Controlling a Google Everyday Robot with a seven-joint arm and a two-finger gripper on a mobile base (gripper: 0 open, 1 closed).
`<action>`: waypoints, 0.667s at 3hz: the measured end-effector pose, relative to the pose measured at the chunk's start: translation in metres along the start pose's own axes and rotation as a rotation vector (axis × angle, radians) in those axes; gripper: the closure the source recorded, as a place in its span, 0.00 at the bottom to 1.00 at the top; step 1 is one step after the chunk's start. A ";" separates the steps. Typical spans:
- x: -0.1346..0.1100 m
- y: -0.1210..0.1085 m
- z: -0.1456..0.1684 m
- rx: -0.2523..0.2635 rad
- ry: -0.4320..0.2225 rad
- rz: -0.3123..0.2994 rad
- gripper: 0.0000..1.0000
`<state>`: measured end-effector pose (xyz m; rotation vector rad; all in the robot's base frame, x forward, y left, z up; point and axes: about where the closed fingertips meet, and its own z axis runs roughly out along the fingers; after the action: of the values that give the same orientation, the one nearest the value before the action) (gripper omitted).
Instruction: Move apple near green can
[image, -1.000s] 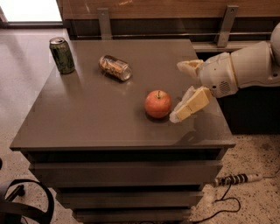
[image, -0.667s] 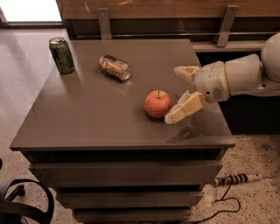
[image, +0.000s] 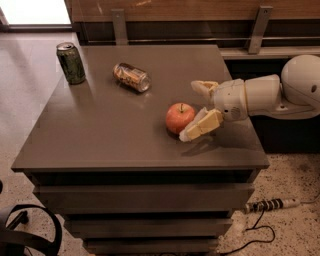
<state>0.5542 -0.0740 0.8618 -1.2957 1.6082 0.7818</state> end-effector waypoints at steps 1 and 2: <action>-0.002 -0.002 0.015 -0.025 -0.043 -0.014 0.00; 0.001 -0.005 0.023 -0.030 -0.076 -0.027 0.00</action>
Offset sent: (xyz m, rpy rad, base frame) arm 0.0177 0.0192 -0.0161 0.1012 -0.0538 0.0465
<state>0.5651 -0.0551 0.8523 -1.2913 1.5213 0.8321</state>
